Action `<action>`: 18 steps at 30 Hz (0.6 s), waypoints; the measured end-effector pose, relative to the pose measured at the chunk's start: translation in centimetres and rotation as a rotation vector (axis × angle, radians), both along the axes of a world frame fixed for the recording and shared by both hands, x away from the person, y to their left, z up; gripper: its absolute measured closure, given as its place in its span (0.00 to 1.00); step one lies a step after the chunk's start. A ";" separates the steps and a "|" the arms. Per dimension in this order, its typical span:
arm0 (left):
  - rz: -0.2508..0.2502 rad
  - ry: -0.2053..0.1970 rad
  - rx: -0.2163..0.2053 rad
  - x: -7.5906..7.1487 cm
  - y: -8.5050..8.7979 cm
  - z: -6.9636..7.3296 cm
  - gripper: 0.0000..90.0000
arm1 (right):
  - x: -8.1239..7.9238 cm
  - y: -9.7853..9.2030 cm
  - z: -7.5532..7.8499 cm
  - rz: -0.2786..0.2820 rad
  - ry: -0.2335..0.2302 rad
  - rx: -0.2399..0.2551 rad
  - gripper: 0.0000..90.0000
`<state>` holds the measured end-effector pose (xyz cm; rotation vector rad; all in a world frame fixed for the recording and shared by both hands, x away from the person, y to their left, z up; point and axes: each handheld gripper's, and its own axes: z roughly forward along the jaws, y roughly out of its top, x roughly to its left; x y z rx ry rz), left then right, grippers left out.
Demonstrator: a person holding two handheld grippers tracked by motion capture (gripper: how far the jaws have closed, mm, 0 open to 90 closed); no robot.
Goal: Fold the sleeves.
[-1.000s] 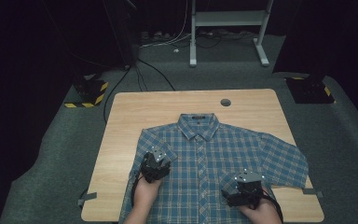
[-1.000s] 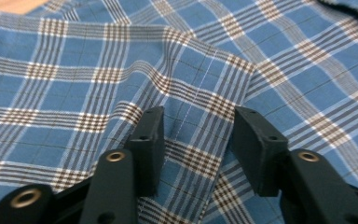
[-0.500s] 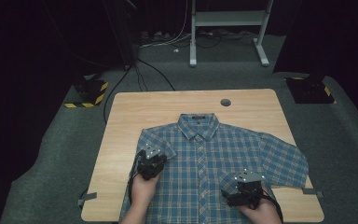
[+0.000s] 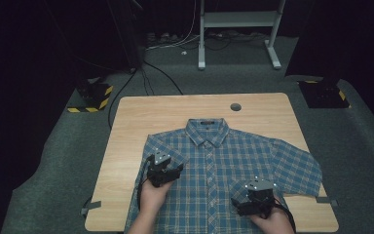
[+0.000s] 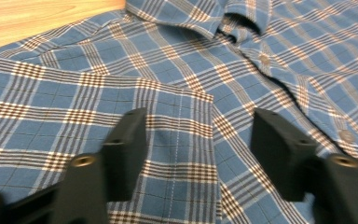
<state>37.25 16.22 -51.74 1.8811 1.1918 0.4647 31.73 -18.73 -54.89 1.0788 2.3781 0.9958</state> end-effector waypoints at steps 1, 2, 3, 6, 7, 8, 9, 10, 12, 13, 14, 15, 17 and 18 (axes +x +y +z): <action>-0.011 -0.001 -0.004 -0.1 0.2 0.0 0.34 | 0.0 0.0 0.0 0.000 0.000 0.000 0.00; -0.018 -0.003 -0.007 -0.2 0.3 0.0 0.30 | 0.0 0.0 0.0 -0.001 0.000 0.000 0.00; -0.028 -0.005 -0.006 -0.3 0.5 0.1 0.27 | 0.0 0.0 0.0 0.000 0.000 0.000 0.00; -0.045 -0.013 -0.016 -0.8 1.2 0.3 0.12 | 0.0 0.0 0.0 0.000 0.000 0.000 0.00; -0.041 -0.017 -0.018 -0.9 1.5 0.4 0.09 | 0.0 0.0 0.0 0.000 0.000 0.000 0.00; -0.038 -0.021 -0.022 -1.1 1.7 0.4 0.07 | 0.0 0.0 0.0 0.000 0.000 0.000 0.00; -0.039 -0.026 -0.021 -1.3 2.1 0.5 0.05 | 0.0 0.0 0.0 0.000 0.000 0.000 0.00; -0.037 -0.029 -0.016 -1.5 2.4 0.6 0.02 | 0.0 0.0 0.0 -0.001 0.001 0.000 0.00; -0.033 -0.037 -0.006 -1.9 2.9 0.6 0.01 | 0.0 0.0 0.0 -0.001 0.001 0.000 0.00; -0.031 -0.042 -0.004 -2.1 3.3 0.6 0.00 | 0.0 0.0 0.0 -0.001 0.001 0.000 0.00; -0.029 -0.048 -0.002 -2.3 3.5 0.6 0.00 | 0.0 0.0 0.0 -0.001 0.001 0.000 0.00; -0.030 -0.056 0.003 -2.5 3.8 0.6 0.00 | 0.0 0.0 0.0 -0.001 0.001 0.000 0.00; -0.021 -0.060 0.006 -3.0 4.5 0.7 0.00 | 0.0 0.0 0.0 -0.001 0.001 0.000 0.00; -0.019 -0.062 0.005 -3.1 4.8 0.7 0.00 | 0.0 0.0 0.0 -0.002 0.001 0.000 0.00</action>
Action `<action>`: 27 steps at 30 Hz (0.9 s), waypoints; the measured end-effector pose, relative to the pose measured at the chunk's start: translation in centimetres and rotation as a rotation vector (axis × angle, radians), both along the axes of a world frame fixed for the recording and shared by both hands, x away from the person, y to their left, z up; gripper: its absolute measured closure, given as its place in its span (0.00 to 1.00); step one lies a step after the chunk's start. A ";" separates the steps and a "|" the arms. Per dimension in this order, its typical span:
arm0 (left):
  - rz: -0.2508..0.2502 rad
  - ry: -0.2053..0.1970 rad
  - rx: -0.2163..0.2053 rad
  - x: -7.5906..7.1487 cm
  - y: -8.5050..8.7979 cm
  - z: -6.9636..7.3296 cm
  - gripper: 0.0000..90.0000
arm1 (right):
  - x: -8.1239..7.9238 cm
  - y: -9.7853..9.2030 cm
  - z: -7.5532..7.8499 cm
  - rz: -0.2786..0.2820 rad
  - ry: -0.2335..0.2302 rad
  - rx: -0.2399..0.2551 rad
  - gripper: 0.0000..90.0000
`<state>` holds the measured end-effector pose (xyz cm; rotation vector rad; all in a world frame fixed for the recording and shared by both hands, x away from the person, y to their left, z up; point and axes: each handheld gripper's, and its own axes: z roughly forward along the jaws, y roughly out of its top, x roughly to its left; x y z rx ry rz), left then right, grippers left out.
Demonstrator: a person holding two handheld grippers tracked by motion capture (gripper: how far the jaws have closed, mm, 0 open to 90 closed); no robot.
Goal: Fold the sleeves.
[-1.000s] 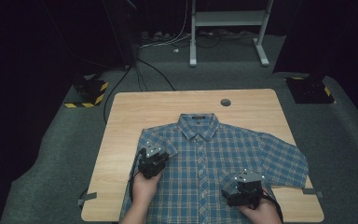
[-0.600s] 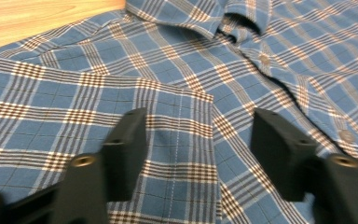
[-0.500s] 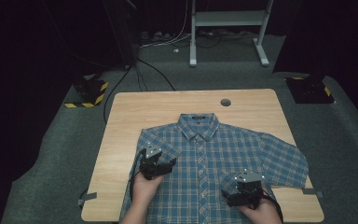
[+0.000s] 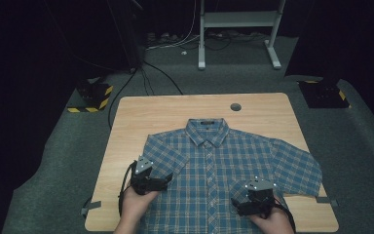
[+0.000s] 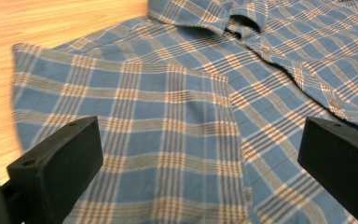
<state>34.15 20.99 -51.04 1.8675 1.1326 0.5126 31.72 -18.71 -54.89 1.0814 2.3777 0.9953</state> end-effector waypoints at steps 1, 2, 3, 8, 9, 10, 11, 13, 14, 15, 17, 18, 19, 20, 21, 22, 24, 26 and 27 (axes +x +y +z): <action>0.005 -0.003 0.004 -0.2 0.3 0.0 0.00 | 0.0 0.0 0.0 0.000 0.000 0.000 0.00; 0.013 -0.006 0.000 -0.4 0.8 0.0 0.00 | 0.0 0.0 0.0 0.000 0.000 0.000 0.00; 0.017 -0.007 -0.002 -0.6 1.0 0.0 0.00 | 0.0 0.0 0.0 0.000 0.000 0.000 0.00; 0.038 0.001 0.020 -1.7 2.8 -0.4 0.00 | 0.0 0.0 0.0 0.000 0.000 0.000 0.00; 0.047 0.004 0.022 -2.0 3.2 -0.5 0.00 | 0.0 0.0 0.0 0.000 0.000 0.000 0.00; 0.054 0.004 0.022 -2.1 3.5 -0.6 0.00 | 0.0 0.0 0.0 0.000 0.000 0.000 0.00; 0.064 0.008 0.023 -2.4 4.0 -0.8 0.00 | 0.0 0.0 0.0 0.000 0.000 0.000 0.00; 0.078 0.016 0.024 -2.8 4.7 -1.1 0.00 | 0.0 0.0 0.0 -0.001 0.001 0.000 0.00; 0.087 0.020 0.025 -3.0 5.1 -1.3 0.00 | 0.0 0.0 0.0 0.000 0.001 0.000 0.00; 0.093 0.025 0.031 -3.2 5.4 -1.4 0.00 | 0.0 0.0 0.0 0.000 0.000 0.000 0.00; 0.102 0.033 0.039 -3.5 6.1 -1.7 0.00 | 0.0 0.0 0.0 0.000 0.000 0.000 0.00; 0.109 0.042 0.043 -3.7 6.4 -1.9 0.00 | 0.0 0.0 0.0 0.000 0.000 0.000 0.00; 0.117 0.048 0.048 -3.9 6.9 -2.1 0.00 | 0.0 0.0 0.0 0.000 0.000 0.000 0.00; 0.122 0.051 0.052 -4.1 7.1 -2.2 0.00 | 0.0 0.0 0.0 0.000 0.000 0.000 0.00; 0.127 0.057 0.058 -4.3 7.4 -2.4 0.00 | 0.0 0.0 0.0 0.000 0.001 0.000 0.00; 0.134 0.063 0.061 -4.4 7.6 -2.5 0.00 | 0.0 0.0 0.0 0.000 0.000 0.000 0.00; 0.142 0.075 0.075 -4.8 7.9 -2.9 0.00 | 0.0 0.0 0.0 0.001 -0.001 0.000 0.00; 0.152 0.085 0.090 -5.0 8.0 -3.3 0.00 | 0.0 0.0 0.0 0.003 -0.001 0.000 0.00; 0.154 0.086 0.095 -5.1 7.9 -3.4 0.00 | 0.0 0.0 0.0 0.003 -0.001 0.000 0.00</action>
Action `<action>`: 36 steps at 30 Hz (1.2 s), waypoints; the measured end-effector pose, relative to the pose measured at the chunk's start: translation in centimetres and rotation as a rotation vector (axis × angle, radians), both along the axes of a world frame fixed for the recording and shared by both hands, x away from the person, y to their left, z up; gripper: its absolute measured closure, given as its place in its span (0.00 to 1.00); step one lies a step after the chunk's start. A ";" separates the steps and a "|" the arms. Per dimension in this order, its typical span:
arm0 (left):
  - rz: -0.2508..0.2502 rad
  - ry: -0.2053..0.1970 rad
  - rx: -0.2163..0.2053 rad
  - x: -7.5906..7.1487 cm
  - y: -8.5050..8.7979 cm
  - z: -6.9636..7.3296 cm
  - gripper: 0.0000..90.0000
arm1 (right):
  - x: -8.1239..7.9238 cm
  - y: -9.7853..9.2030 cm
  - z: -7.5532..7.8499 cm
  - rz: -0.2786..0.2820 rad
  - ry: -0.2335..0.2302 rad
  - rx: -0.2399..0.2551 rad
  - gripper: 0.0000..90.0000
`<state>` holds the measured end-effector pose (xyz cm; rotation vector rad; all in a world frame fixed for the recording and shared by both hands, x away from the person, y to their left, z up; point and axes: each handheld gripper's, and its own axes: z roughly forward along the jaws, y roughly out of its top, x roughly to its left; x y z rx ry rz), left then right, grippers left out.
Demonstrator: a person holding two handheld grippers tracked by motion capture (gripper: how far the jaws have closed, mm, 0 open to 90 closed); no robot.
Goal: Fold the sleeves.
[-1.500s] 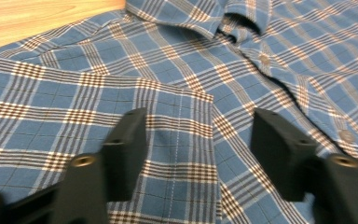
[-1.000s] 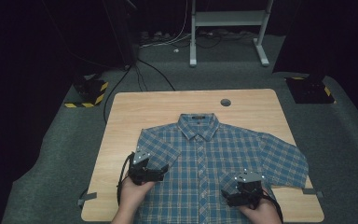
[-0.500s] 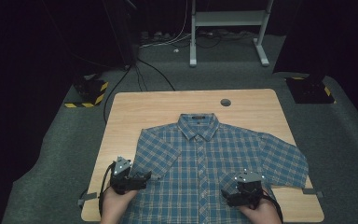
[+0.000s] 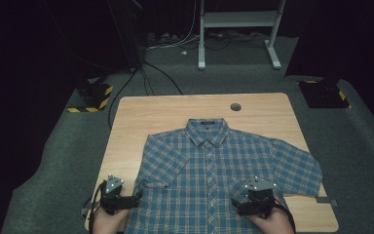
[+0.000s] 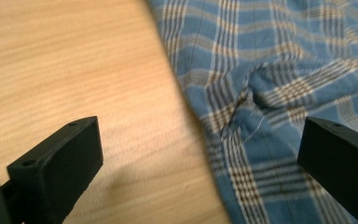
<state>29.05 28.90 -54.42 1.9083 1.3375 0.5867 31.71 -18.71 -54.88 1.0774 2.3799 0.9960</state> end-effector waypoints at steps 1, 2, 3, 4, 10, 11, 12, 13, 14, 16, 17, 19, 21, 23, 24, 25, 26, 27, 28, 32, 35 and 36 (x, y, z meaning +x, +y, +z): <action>0.000 0.002 0.007 -0.1 -0.1 -0.1 0.00 | 0.0 0.0 0.0 0.000 0.000 0.001 0.00; 0.004 0.002 0.015 -0.1 -0.2 -0.2 0.00 | 0.0 0.0 0.0 0.000 0.001 0.003 0.00; 0.005 0.007 0.020 -0.1 -0.2 -0.3 0.00 | 0.0 0.0 0.0 0.000 0.000 0.003 0.00; 0.003 0.009 0.020 -0.1 -0.3 -0.4 0.00 | 0.0 0.0 0.0 0.000 0.000 0.003 0.00; -0.002 0.017 0.054 0.0 -0.6 -0.7 0.00 | -0.2 -0.5 0.4 0.013 -0.037 0.049 0.01; -0.002 0.021 0.057 0.0 -0.6 -0.7 0.00 | -0.3 -0.6 0.6 0.010 -0.052 0.055 0.01; 0.000 0.028 0.065 0.0 -0.6 -0.8 0.00 | -0.3 -0.7 0.8 0.008 -0.063 0.057 0.00; 0.005 0.037 0.077 0.1 -0.7 -0.8 0.00 | -0.4 -0.8 1.0 0.008 -0.086 0.066 0.00; 0.003 0.042 0.069 0.2 -0.7 -0.8 0.00 | -0.4 -0.9 1.2 0.009 -0.110 0.076 0.00; 0.008 0.049 0.059 0.3 -0.6 -0.8 0.00 | -0.2 -1.3 1.6 0.000 -0.130 0.095 0.00; 0.011 0.050 0.059 0.3 -0.5 -0.8 0.00 | -0.2 -1.5 1.7 -0.004 -0.131 0.107 0.00; 0.010 0.050 0.058 0.4 -0.5 -0.8 0.00 | 0.0 -1.7 2.0 -0.017 -0.141 0.116 0.00; 0.010 0.049 0.057 0.4 -0.5 -0.8 0.00 | 0.0 -1.8 2.3 -0.026 -0.146 0.113 0.00; 0.009 0.050 0.057 0.4 -0.5 -0.8 0.00 | 0.1 -1.9 2.5 -0.031 -0.144 0.105 0.00; 0.010 0.050 0.057 0.4 -0.5 -0.8 0.00 | 0.2 -2.0 2.5 -0.034 -0.145 0.100 0.00; 0.010 0.050 0.057 0.4 -0.5 -0.8 0.00 | 0.2 -2.0 2.6 -0.039 -0.141 0.099 0.00; 0.009 0.050 0.057 0.4 -0.5 -0.8 0.00 | 0.4 -2.1 2.6 -0.042 -0.137 0.098 0.00; 0.009 0.050 0.058 0.4 -0.5 -0.8 0.00 | 0.5 -2.2 2.7 -0.041 -0.136 0.093 0.00; 0.009 0.050 0.058 0.4 -0.5 -0.8 0.00 | 0.6 -2.3 2.8 -0.044 -0.137 0.089 0.00; 0.013 0.050 0.058 0.3 -0.6 -0.8 0.00 | 1.1 -2.9 3.4 -0.047 -0.141 0.092 0.00; 0.013 0.050 0.058 0.3 -0.6 -0.8 0.00 | 1.5 -3.6 3.8 -0.057 -0.151 0.100 0.00; 0.013 0.050 0.058 0.3 -0.6 -0.8 0.00 | 1.7 -4.0 3.9 -0.063 -0.152 0.105 0.00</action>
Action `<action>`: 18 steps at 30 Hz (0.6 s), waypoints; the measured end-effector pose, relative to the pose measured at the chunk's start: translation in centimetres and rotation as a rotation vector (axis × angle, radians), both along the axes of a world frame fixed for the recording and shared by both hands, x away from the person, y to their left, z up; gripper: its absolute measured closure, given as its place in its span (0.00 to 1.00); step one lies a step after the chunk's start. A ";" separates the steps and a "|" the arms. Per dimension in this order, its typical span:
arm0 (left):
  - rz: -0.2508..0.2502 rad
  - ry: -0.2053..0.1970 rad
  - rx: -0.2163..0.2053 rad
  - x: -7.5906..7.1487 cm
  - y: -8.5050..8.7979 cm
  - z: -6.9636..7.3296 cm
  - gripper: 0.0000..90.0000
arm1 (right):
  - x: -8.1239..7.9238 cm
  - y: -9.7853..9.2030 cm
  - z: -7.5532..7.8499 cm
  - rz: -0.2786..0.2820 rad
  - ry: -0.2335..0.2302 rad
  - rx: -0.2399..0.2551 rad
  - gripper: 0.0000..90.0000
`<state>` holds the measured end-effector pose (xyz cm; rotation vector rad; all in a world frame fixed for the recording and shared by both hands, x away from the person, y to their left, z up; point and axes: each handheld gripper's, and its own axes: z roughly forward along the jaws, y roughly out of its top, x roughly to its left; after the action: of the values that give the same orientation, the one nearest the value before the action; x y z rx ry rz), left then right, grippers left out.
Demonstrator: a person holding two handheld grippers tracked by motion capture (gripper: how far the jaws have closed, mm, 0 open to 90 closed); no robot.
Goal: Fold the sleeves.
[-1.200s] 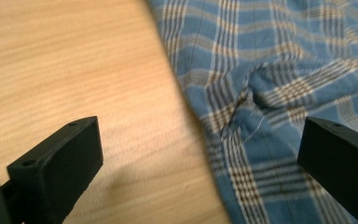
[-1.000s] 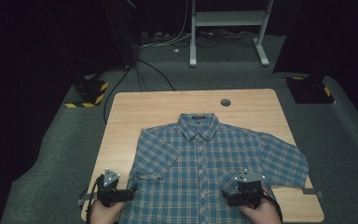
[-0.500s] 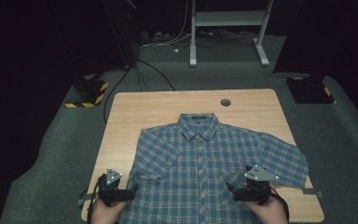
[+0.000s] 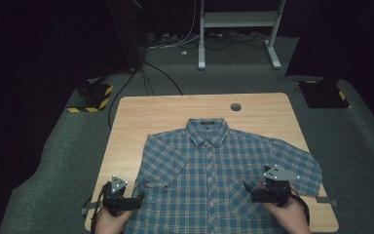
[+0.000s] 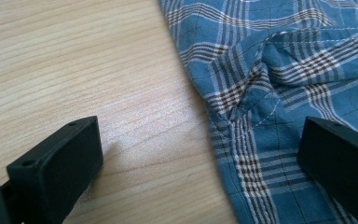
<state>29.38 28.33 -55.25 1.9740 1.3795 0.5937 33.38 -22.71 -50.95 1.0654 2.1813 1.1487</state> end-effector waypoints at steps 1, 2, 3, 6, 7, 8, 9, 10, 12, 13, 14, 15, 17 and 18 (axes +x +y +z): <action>0.000 0.000 0.000 0.0 0.0 0.0 0.00 | 0.1 -0.3 0.1 -0.008 0.006 0.004 0.00; 0.000 0.000 0.000 0.0 0.0 0.0 0.00 | 0.3 -0.5 0.1 -0.012 0.006 0.004 0.00; 0.000 0.000 0.000 0.0 0.0 0.0 0.00 | 0.4 -0.8 0.1 -0.017 0.003 0.001 0.00; 0.000 0.000 0.000 0.0 0.0 0.0 0.00 | 0.7 -1.6 0.2 -0.036 0.005 -0.008 0.00; 0.000 0.000 0.000 0.0 0.0 0.0 0.00 | 0.8 -1.8 0.3 -0.046 0.006 -0.008 0.00; 0.000 0.000 0.000 0.0 0.0 0.0 0.00 | 0.9 -2.1 0.3 -0.051 0.009 -0.008 0.00; 0.000 -0.001 0.000 0.0 0.0 0.0 0.00 | 1.0 -2.5 0.3 -0.060 0.013 0.002 0.00; 0.001 -0.001 0.000 0.0 0.0 0.0 0.00 | 1.1 -2.7 0.4 -0.064 0.014 0.003 0.00; 0.001 0.000 0.000 0.0 0.0 0.0 0.00 | 1.3 -3.3 0.4 -0.080 0.017 -0.003 0.00; 0.000 -0.001 0.000 0.0 0.0 0.0 0.00 | 1.4 -3.6 0.3 -0.092 0.023 -0.007 0.00; 0.000 -0.001 0.001 0.0 0.0 0.0 0.00 | 1.5 -3.8 0.3 -0.104 0.027 -0.015 0.00; 0.000 -0.001 0.001 0.0 0.0 0.0 0.00 | 1.6 -4.1 0.3 -0.121 0.026 -0.023 0.00; 0.000 -0.001 0.001 0.0 0.0 0.0 0.00 | 1.7 -4.6 0.3 -0.119 0.017 -0.023 0.00; 0.000 -0.001 0.001 0.0 0.0 0.0 0.00 | 1.7 -4.8 0.2 -0.123 0.019 -0.018 0.00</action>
<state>29.39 28.31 -55.25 1.9739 1.3793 0.5951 35.10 -27.55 -50.70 1.1897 2.1047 1.0664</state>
